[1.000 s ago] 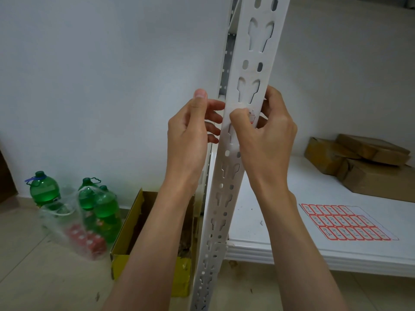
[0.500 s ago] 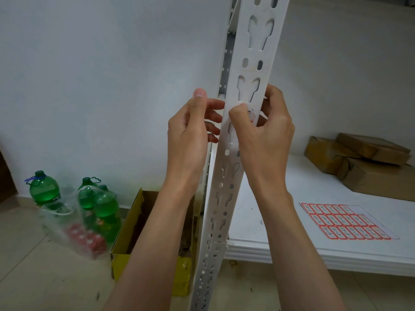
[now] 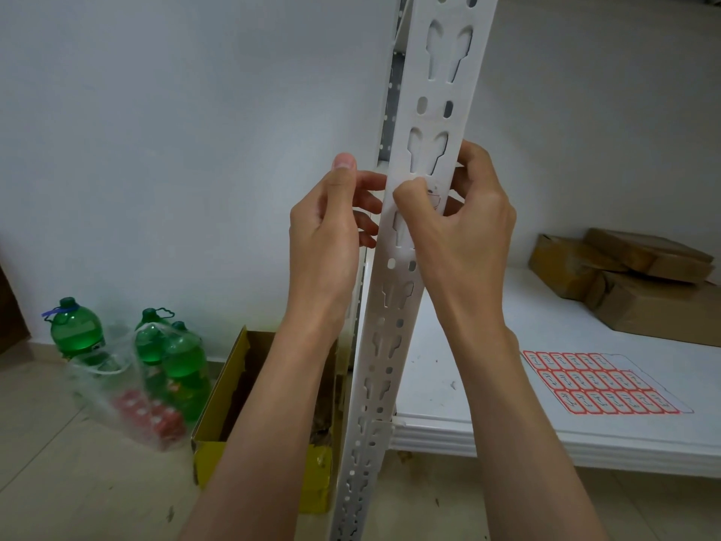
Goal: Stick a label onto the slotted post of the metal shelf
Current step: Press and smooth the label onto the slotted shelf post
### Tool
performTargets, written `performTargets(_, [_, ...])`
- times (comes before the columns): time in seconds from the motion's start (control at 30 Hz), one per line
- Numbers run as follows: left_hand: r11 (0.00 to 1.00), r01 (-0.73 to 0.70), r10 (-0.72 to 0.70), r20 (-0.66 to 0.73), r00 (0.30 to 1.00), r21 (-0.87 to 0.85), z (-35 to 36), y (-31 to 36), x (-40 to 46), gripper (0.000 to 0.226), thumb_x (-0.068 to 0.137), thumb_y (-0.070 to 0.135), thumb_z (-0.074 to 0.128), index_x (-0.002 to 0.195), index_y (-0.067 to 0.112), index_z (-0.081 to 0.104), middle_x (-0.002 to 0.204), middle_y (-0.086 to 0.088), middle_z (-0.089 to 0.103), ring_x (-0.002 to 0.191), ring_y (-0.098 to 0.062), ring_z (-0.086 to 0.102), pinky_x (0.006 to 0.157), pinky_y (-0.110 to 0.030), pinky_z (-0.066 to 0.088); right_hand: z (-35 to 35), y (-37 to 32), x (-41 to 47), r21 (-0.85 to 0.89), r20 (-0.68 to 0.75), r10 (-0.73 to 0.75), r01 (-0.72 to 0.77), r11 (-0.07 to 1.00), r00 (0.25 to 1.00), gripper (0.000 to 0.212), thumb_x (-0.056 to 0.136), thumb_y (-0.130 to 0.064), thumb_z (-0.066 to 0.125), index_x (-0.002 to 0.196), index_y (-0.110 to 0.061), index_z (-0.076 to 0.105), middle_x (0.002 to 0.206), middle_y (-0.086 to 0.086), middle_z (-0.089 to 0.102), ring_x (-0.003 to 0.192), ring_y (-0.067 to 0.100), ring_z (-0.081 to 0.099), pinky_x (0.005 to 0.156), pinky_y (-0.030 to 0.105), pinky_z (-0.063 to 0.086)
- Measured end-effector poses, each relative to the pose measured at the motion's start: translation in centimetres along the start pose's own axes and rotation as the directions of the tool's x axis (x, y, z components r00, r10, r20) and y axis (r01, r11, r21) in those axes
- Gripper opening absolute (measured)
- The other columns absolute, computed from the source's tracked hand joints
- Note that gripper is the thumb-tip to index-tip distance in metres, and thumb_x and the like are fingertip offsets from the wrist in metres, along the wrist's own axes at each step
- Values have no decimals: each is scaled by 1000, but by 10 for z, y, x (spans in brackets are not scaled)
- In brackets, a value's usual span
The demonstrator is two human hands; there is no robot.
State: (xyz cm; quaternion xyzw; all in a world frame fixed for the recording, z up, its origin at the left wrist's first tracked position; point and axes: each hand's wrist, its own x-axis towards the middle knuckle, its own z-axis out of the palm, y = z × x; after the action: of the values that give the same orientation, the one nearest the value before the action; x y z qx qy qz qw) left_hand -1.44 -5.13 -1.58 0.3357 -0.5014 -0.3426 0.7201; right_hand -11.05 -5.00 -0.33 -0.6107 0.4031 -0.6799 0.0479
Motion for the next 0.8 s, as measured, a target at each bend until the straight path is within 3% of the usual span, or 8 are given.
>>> performTargets(0.23, [1000,9,-9,-12,1000,10,1,1,-1,43,106,43,35,95,21,70,85,6,69,77,-8,66,73,-21,55,0,1,1,-23,0,-26,26,999,1000,36,91,-22,68,125,-15,57,88,-33,48,81,-27,54,62,-1,43])
performTargets(0.47, [1000,8,-8,-16,1000,-4,1,2,-2,43,106,42,35,95,20,70,86,6,69,76,-7,65,73,-22,54,-3,-3,2,-113,48,-27,33,993,998,31,91,-24,67,116,-25,49,85,-35,43,79,-29,52,61,-2,42])
performTargets(0.63, [1000,7,-7,-14,1000,-11,1,2,-3,42,107,41,35,94,22,70,88,3,69,77,-8,64,71,-20,53,-6,-10,5,-256,103,5,22,966,995,26,93,-30,60,114,-24,45,79,-23,47,67,2,58,56,7,45])
performTargets(0.8, [1000,-3,3,-7,1000,-27,1,3,-4,42,107,40,34,90,23,69,88,0,69,74,-8,63,72,-23,52,-10,-15,6,-307,155,23,27,951,988,26,96,-29,56,112,-23,36,73,-18,42,62,6,51,56,11,39])
